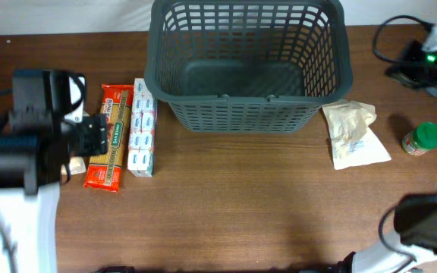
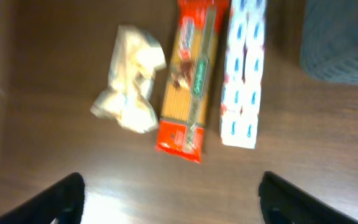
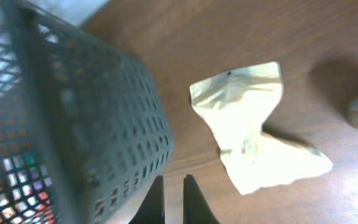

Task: Pack container
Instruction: 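Move the left gripper to the Kleenex tissue pack and grasp it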

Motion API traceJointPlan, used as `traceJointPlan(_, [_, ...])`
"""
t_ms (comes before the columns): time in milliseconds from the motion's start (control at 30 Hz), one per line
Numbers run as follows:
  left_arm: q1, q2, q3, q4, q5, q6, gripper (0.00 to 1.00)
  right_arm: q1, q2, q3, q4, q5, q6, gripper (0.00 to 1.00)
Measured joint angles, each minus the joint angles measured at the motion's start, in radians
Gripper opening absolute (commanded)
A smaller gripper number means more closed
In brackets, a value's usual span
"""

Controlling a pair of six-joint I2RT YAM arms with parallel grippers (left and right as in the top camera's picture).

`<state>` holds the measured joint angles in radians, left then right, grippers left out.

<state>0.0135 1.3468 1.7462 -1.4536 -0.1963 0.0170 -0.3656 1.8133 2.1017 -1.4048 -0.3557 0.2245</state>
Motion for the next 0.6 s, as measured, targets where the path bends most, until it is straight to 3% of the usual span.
traceJointPlan(167, [0.122,0.2,-0.037,0.0,0.143,-0.011,0.87,-0.115,-0.181,0.0,-0.036,-0.009,0.0,0.04])
traceJointPlan(267, [0.14,0.297,-0.04,0.004,0.196,-0.008,0.92,-0.225,-0.276,0.0,-0.04,0.016,0.021,0.04])
traceJointPlan(300, [0.141,0.332,-0.04,0.006,0.219,0.003,0.92,-0.275,-0.309,0.0,-0.047,0.041,0.041,0.09])
traceJointPlan(333, [0.141,0.373,-0.041,0.013,0.252,0.022,0.92,-0.345,-0.344,0.0,-0.058,0.08,0.067,0.37])
traceJointPlan(400, [0.141,0.409,-0.041,0.022,0.279,0.041,0.92,-0.412,-0.365,0.002,-0.069,0.109,0.09,0.62])
traceJointPlan(467, [0.141,0.446,-0.041,0.035,0.319,0.072,0.92,-0.472,-0.37,0.002,-0.085,0.133,0.103,0.78])
traceJointPlan(500, [0.141,0.463,-0.041,0.042,0.339,0.091,0.91,-0.488,-0.367,0.002,-0.088,0.142,0.105,0.99])
traceJointPlan(600, [0.14,0.499,-0.041,0.076,0.37,0.137,0.89,-0.5,-0.356,0.002,-0.088,0.153,0.117,0.99])
